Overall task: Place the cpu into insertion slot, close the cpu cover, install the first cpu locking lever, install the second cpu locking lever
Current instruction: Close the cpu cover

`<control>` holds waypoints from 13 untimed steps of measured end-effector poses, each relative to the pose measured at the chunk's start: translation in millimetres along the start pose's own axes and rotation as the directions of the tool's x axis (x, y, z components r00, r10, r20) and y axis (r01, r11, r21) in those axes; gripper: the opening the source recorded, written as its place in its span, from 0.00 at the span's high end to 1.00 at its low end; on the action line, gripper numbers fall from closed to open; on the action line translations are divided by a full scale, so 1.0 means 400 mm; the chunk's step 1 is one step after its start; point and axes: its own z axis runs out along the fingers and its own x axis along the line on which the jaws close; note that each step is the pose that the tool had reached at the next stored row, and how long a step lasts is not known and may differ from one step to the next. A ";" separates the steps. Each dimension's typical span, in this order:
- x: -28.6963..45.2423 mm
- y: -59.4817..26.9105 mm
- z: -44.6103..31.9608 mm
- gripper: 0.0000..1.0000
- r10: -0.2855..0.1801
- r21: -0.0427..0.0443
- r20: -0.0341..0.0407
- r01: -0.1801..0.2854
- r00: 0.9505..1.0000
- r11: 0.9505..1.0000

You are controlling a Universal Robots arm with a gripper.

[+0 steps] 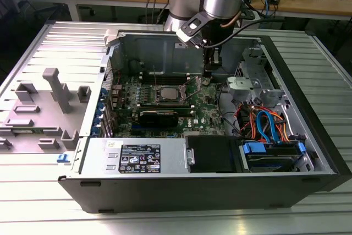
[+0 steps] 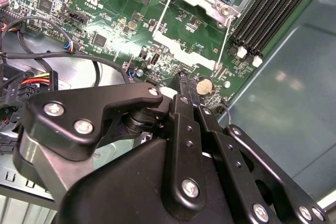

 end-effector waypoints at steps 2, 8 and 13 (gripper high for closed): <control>0.000 0.000 0.000 0.89 0.000 0.000 0.000 0.000 1.000 1.000; 0.000 0.000 0.003 0.89 0.000 0.000 -0.001 0.000 1.000 1.000; 0.000 0.003 0.025 0.89 0.000 0.000 -0.001 0.000 1.000 1.000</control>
